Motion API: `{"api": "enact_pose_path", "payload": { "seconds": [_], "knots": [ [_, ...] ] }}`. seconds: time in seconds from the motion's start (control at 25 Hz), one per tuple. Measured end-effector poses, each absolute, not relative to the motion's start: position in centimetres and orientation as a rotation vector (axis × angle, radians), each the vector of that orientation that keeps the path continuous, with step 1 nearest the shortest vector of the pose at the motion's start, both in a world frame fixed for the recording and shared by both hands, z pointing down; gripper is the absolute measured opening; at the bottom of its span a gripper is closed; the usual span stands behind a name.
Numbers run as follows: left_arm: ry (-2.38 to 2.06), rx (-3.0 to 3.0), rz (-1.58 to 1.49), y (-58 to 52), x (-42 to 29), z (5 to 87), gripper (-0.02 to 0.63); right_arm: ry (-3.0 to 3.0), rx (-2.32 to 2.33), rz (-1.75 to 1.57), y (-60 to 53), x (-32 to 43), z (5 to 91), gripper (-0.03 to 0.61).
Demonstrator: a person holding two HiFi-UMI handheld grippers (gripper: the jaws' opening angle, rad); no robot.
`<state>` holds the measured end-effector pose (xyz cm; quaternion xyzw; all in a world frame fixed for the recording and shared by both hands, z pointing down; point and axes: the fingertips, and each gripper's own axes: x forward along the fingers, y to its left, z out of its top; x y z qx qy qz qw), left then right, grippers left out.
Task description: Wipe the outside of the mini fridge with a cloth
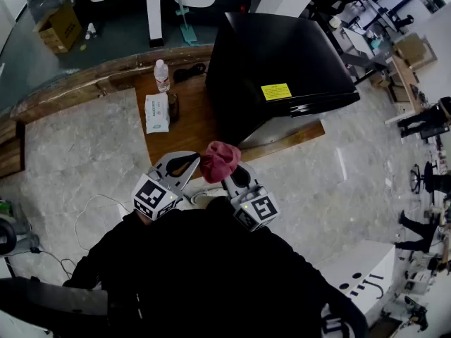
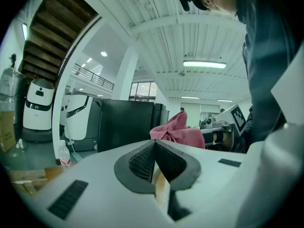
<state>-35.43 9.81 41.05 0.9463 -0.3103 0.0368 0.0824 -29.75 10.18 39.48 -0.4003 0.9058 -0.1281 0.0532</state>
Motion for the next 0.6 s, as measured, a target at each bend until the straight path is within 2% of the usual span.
{"api": "enact_pose_path", "payload": {
  "seconds": [0.4, 0.6],
  "knots": [
    [-0.902, 2.832, 0.121, 9.2, -34.3, 41.2, 0.005, 2.830, -1.261, -0.370, 9.9, -29.0, 40.5, 0.055],
    [-0.912, 2.837, 0.064, 7.6, -33.5, 38.9, 0.005, 2.844, -1.235, -0.256, 9.5, -28.1, 37.7, 0.055]
  ]
}}
